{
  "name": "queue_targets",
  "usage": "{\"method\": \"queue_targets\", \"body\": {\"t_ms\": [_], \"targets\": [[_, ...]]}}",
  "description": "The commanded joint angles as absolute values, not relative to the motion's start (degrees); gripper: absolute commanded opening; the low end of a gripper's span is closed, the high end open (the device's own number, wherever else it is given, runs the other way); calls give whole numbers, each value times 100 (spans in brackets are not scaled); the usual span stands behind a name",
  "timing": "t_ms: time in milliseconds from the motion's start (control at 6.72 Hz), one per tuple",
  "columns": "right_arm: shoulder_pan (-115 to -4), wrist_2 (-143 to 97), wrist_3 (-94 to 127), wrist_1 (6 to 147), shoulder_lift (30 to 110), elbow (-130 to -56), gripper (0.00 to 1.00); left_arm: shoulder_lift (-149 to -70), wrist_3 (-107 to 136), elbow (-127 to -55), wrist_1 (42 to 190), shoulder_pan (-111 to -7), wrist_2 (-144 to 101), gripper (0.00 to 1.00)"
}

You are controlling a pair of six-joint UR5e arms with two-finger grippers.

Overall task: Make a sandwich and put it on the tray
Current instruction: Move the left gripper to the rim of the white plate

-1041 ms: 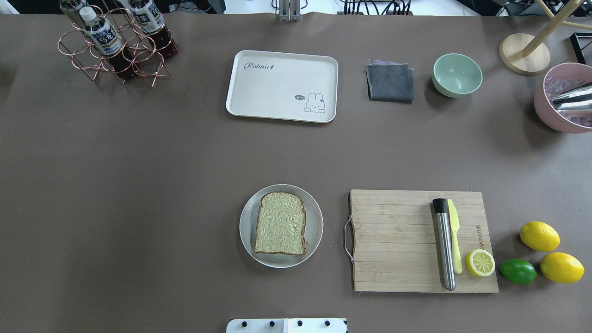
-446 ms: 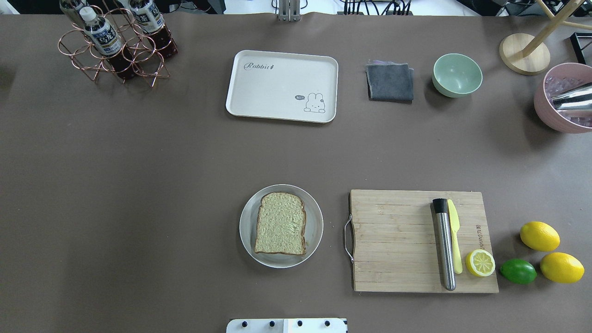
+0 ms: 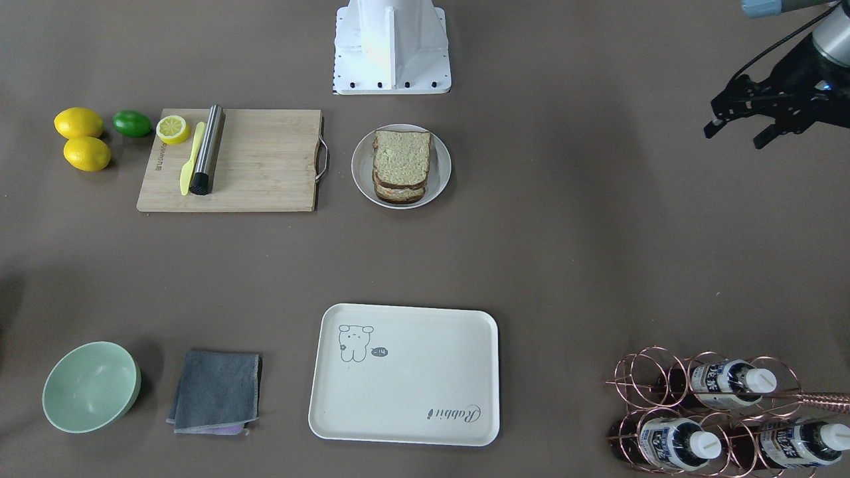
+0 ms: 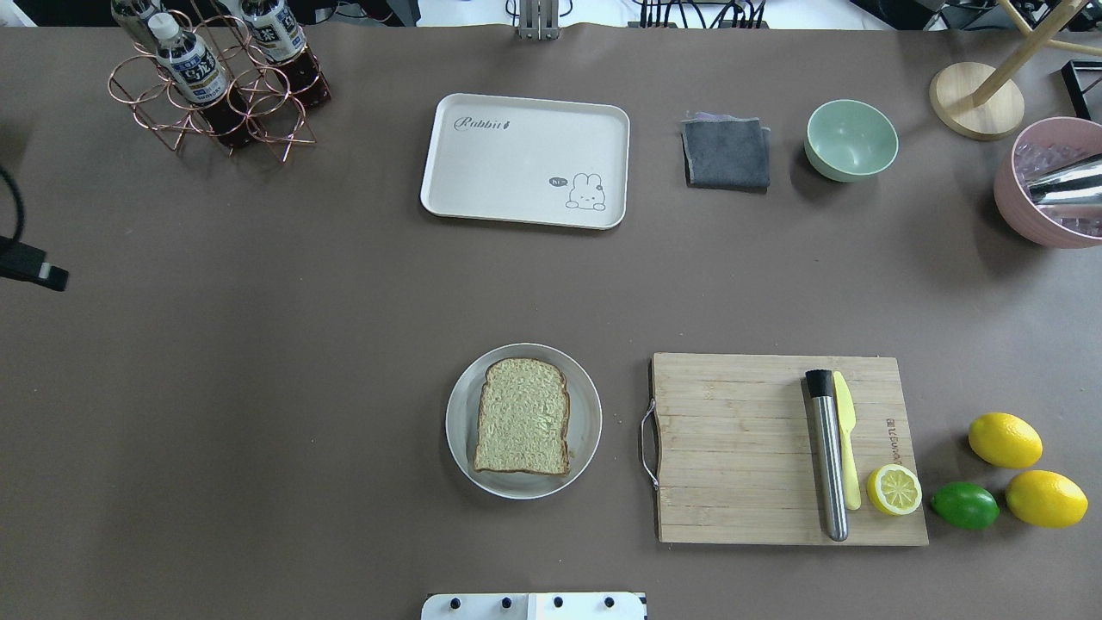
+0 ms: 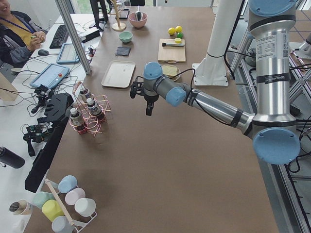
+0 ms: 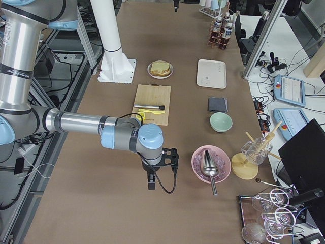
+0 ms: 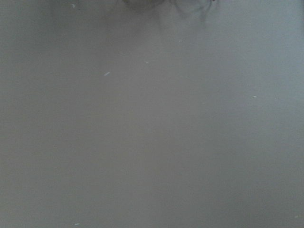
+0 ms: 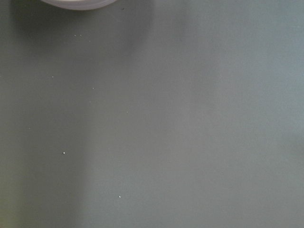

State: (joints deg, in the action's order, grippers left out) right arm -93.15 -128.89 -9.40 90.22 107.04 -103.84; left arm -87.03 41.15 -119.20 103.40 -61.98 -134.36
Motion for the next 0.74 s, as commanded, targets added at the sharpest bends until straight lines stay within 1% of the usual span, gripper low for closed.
{"method": "queue_targets", "body": {"t_ms": [0,149,297,446,595], "targets": [[-9334,-12902,-940,9018,10740,-10362,100,-9664,5663,-11918,10327,-4770,-12669,85],[-9334,-12920,-940,9009,10775,-10362,100,-10199,6487,-11848,10327,-4076,-12169,80],[-9343,-12937,-940,9009,10819,-10362,100,-10630,6913,-11561,10327,-3356,-11581,78],[-9343,-12937,-940,9009,10837,-10362,100,-10878,7161,-11288,10336,-2992,-11166,77],[-9343,-12937,-949,9009,10854,-10354,100,-11011,7546,-11198,10336,-2536,-10805,74]]}}
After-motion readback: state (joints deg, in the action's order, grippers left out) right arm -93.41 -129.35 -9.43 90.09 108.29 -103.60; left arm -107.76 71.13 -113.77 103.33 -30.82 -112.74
